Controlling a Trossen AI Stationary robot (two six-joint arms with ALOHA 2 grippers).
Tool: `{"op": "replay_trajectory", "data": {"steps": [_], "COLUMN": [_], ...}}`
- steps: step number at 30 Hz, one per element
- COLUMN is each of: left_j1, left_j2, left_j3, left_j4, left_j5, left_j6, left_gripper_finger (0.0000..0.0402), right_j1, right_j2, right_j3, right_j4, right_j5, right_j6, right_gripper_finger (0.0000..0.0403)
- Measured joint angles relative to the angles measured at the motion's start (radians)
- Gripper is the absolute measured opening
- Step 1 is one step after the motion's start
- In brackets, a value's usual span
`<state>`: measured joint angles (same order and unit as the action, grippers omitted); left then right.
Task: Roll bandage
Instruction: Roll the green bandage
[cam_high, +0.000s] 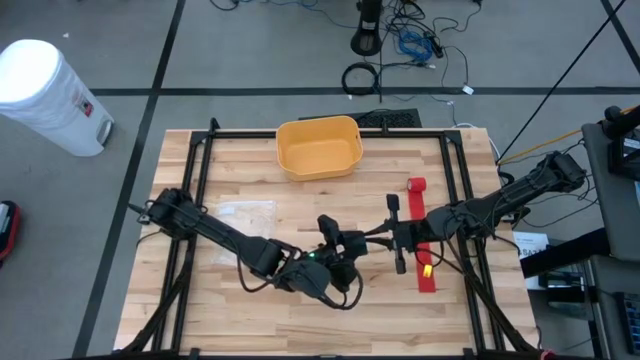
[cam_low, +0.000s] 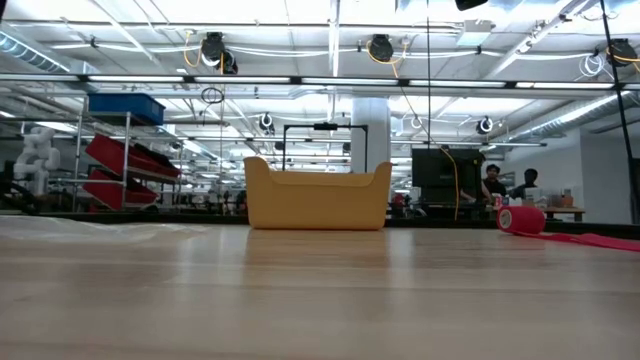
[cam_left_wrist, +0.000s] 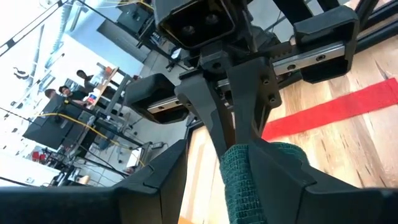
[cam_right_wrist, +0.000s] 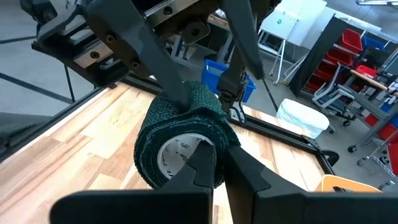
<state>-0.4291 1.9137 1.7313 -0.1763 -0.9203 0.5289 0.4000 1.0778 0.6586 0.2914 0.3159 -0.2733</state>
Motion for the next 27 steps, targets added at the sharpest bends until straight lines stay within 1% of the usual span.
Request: {"op": "replay_trajectory", "data": {"steps": [3,5,7,11,27], "left_j1": [0.006,0.01,0.015,0.017,0.01], "left_j2": [-0.019,-0.036,-0.044,-0.042,-0.043], "left_j3": [0.0,0.0,0.0,-0.001,-0.001], "left_j4": [-0.008,-0.021,-0.046,-0.091,-0.033], "left_j5": [0.009,0.042,0.065,0.075,0.073], "left_j6": [-0.014,-0.04,-0.069,-0.083,-0.074], "left_gripper_finger": [0.0174,0.0174,0.0174,0.0174,0.0173], "right_j1": [0.002,0.005,0.004,0.003,0.002], "right_j2": [0.0,0.0,0.0,0.0,0.0], "right_j3": [0.0,0.0,0.001,0.001,0.001], "right_j4": [0.002,0.003,0.002,-0.004,-0.004], "right_j5": [-0.019,-0.033,-0.03,-0.018,-0.01], "right_j6": [0.0,-0.001,-0.001,-0.001,0.0], "right_gripper_finger": [0.0011,0.0011,0.0011,0.0011,0.0011]}}
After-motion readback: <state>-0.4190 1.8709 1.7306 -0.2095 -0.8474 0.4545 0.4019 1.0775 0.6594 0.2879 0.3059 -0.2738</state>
